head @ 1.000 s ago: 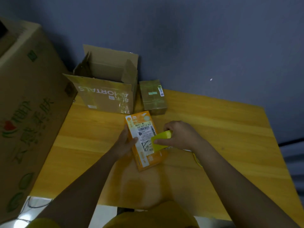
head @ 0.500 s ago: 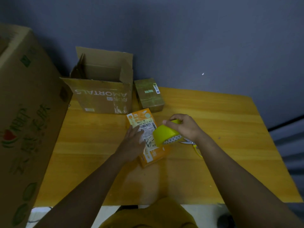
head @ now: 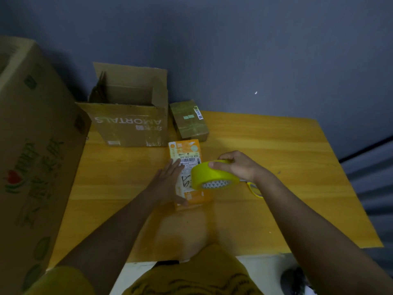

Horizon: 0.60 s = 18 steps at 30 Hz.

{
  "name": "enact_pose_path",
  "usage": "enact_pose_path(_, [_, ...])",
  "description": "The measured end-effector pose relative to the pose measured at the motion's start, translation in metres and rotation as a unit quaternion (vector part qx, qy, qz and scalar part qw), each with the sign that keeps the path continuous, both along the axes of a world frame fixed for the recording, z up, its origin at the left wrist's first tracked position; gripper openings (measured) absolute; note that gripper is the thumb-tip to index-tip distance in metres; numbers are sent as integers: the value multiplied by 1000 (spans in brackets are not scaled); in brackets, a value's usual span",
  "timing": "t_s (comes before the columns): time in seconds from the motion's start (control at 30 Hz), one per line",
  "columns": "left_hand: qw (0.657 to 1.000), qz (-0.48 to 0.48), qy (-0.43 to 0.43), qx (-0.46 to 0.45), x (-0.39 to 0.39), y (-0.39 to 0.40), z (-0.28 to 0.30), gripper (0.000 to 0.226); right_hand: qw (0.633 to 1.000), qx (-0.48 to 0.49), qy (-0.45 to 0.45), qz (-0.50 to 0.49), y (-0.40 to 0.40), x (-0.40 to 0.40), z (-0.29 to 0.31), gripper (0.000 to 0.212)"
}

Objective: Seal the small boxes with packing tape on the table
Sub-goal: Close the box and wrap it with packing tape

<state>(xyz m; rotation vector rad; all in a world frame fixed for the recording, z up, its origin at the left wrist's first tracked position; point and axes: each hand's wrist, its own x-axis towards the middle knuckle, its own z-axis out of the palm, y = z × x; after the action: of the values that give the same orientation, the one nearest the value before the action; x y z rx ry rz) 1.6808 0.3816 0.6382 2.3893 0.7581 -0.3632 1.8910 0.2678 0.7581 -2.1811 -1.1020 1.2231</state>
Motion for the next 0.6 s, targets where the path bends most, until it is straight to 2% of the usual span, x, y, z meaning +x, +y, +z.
enact_pose_path(0.1, [999,-41,14,-1,-6,17,6,128,999,10,31,19,-8,-14,-1,47])
enact_pose_path(0.2, [999,-30,5,-38,-6,21,6,124,995,50,67,-45,-15,-25,-7,36])
enact_pose_path(0.27, [998,-6,-12,-55,-7,19,2,124,991,91,74,-66,-16,-29,-14,41])
enact_pose_path(0.37, [999,4,-14,-51,-9,17,-3,126,992,108,34,-60,-16,-31,-16,52])
enact_pose_path(0.4, [999,3,-8,-50,-9,17,-3,126,994,99,4,-50,-16,-28,-11,55])
enact_pose_path(0.47, [999,-6,7,-46,-8,17,-3,127,993,32,-113,-27,-18,-16,-1,44])
enact_pose_path(0.53, [999,-7,16,-46,-8,17,-4,128,962,-91,-257,4,-21,-1,3,70])
enact_pose_path(0.6, [999,-7,16,-49,-7,15,-1,127,925,-175,-335,49,-27,9,-9,77])
